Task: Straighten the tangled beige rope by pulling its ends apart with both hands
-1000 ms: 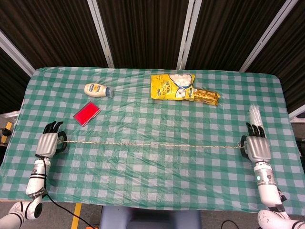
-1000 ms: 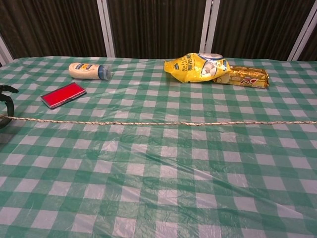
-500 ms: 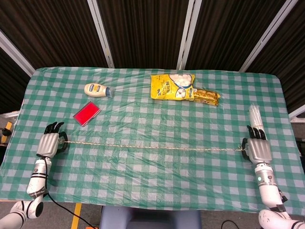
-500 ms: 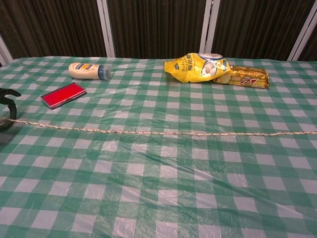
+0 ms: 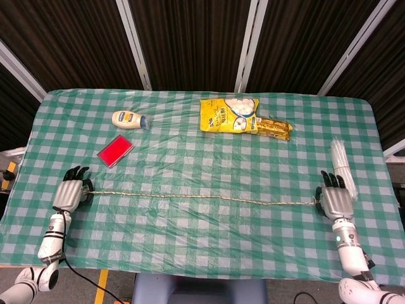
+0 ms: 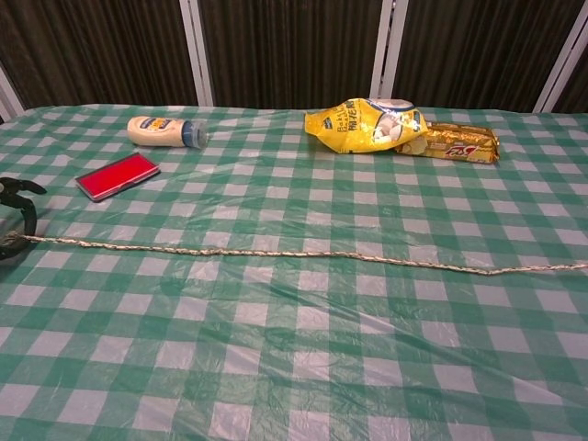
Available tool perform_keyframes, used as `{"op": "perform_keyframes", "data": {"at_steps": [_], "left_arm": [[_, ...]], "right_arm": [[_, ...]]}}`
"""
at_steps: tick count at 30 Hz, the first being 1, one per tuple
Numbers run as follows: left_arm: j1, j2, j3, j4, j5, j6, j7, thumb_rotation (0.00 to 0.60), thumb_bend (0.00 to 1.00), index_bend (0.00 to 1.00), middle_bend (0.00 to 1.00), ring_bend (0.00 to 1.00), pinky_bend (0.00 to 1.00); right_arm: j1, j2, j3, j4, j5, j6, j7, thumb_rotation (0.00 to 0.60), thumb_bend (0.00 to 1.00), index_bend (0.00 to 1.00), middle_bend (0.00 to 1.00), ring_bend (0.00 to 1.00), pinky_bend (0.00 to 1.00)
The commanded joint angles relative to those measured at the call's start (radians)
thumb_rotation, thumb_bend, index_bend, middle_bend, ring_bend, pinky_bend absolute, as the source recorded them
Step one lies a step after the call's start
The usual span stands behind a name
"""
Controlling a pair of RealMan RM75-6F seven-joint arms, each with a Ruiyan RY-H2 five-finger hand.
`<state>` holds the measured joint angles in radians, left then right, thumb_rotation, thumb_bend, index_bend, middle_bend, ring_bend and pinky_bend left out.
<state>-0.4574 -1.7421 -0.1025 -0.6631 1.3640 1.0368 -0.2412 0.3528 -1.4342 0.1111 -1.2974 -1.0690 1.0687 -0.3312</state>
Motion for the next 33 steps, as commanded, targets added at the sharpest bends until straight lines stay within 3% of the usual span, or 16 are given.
{"op": "perform_keyframes", "data": {"at_steps": [1, 2, 4, 8, 12, 18, 25, 30, 33], "left_arm": [[0.000, 0.004, 0.005, -0.004, 0.006, -0.004, -0.011, 0.600, 0.44, 0.19, 0.10, 0.00, 0.09], [0.001, 0.007, 0.006, -0.007, 0.008, -0.003, -0.015, 0.600, 0.44, 0.09, 0.09, 0.00, 0.09], [0.003, 0.016, 0.007, -0.020, 0.012, 0.001, -0.027, 0.600, 0.43, 0.01, 0.07, 0.00, 0.09], [0.013, 0.053, 0.011, -0.076, 0.017, 0.009, -0.048, 0.600, 0.42, 0.00, 0.05, 0.00, 0.09], [0.043, 0.115, 0.018, -0.178, 0.031, 0.060, -0.069, 0.600, 0.42, 0.00, 0.03, 0.00, 0.09], [0.117, 0.257, 0.028, -0.400, 0.080, 0.231, -0.087, 0.600, 0.42, 0.00, 0.00, 0.00, 0.09], [0.249, 0.507, 0.133, -0.747, 0.197, 0.419, -0.014, 0.600, 0.42, 0.00, 0.00, 0.00, 0.06], [0.336, 0.547, 0.183, -0.807, 0.269, 0.549, 0.102, 0.600, 0.42, 0.00, 0.00, 0.00, 0.03], [0.350, 0.548, 0.190, -0.811, 0.301, 0.576, 0.154, 0.600, 0.42, 0.00, 0.00, 0.00, 0.03]], "right_arm": [[0.002, 0.011, -0.006, -0.004, 0.007, -0.017, -0.012, 0.600, 0.60, 0.40, 0.09, 0.00, 0.00], [0.002, 0.014, -0.007, -0.005, 0.009, -0.019, -0.017, 0.600, 0.58, 0.31, 0.07, 0.00, 0.00], [0.001, 0.020, -0.007, -0.010, 0.013, -0.018, -0.024, 0.600, 0.52, 0.15, 0.01, 0.00, 0.00], [-0.005, 0.036, -0.008, -0.029, 0.013, -0.012, -0.024, 0.600, 0.47, 0.03, 0.00, 0.00, 0.00], [-0.025, 0.066, -0.014, -0.076, -0.019, 0.032, -0.005, 0.600, 0.46, 0.01, 0.00, 0.00, 0.00], [-0.096, 0.129, -0.051, -0.200, -0.171, 0.213, 0.016, 0.600, 0.45, 0.00, 0.00, 0.00, 0.00], [-0.200, 0.185, -0.159, -0.325, -0.398, 0.415, -0.021, 0.600, 0.43, 0.00, 0.00, 0.00, 0.00], [-0.286, 0.174, -0.221, -0.300, -0.493, 0.523, 0.044, 0.600, 0.42, 0.00, 0.00, 0.00, 0.00], [-0.297, 0.192, -0.234, -0.287, -0.506, 0.514, 0.071, 0.600, 0.42, 0.00, 0.00, 0.00, 0.00]]}}
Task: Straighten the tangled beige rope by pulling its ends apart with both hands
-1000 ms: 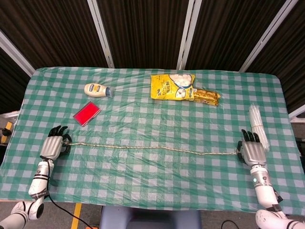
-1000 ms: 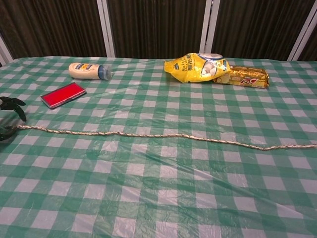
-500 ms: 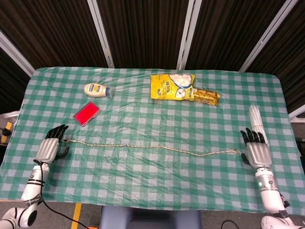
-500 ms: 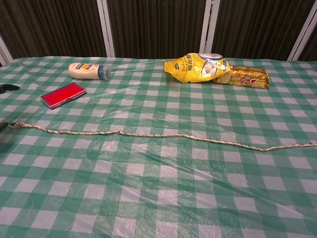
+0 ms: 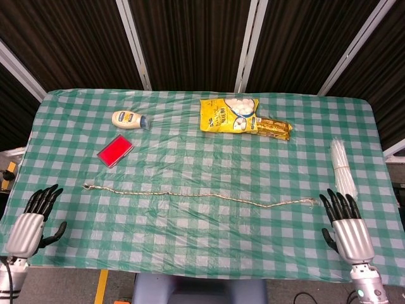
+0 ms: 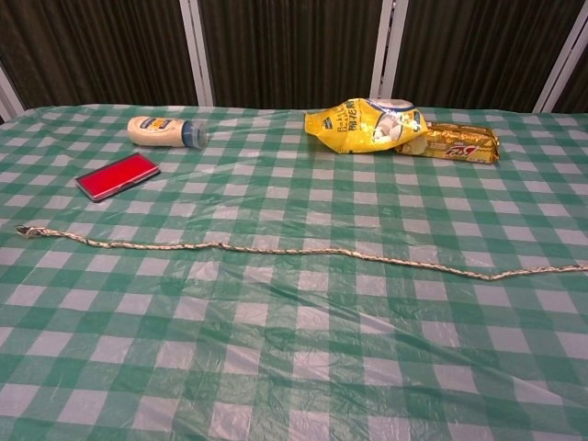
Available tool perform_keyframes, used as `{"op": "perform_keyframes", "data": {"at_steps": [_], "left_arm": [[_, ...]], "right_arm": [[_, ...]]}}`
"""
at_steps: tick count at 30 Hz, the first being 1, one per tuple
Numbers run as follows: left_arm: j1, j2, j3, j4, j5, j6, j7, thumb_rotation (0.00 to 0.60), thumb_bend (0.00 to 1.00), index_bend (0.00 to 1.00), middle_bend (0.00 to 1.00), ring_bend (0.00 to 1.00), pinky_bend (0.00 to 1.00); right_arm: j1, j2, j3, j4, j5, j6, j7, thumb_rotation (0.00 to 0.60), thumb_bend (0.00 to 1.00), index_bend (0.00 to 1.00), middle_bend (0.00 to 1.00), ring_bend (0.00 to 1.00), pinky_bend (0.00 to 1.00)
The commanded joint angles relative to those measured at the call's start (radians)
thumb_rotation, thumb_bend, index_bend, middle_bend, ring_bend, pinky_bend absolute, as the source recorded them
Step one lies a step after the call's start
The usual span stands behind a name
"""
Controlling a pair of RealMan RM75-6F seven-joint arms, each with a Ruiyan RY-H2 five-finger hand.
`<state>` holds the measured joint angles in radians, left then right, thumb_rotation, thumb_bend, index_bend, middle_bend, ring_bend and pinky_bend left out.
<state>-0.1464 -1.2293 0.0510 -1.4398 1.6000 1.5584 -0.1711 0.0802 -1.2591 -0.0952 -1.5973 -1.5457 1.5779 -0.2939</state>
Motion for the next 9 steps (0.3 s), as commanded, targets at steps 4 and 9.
{"op": "perform_keyframes", "data": {"at_steps": [4, 9], "left_arm": [[0.045, 0.039, 0.026, -0.045, 0.039, 0.035, 0.124, 0.600, 0.42, 0.00, 0.00, 0.00, 0.03], [0.046, 0.046, 0.021, -0.056, 0.033, 0.019, 0.139, 0.600, 0.42, 0.00, 0.00, 0.00, 0.03]], "right_arm": [[-0.026, 0.030, -0.001, 0.007, -0.001, -0.012, 0.054, 0.600, 0.42, 0.00, 0.00, 0.00, 0.00], [-0.030, 0.036, 0.000, 0.006, -0.016, -0.024, 0.059, 0.600, 0.42, 0.00, 0.00, 0.00, 0.00]]}}
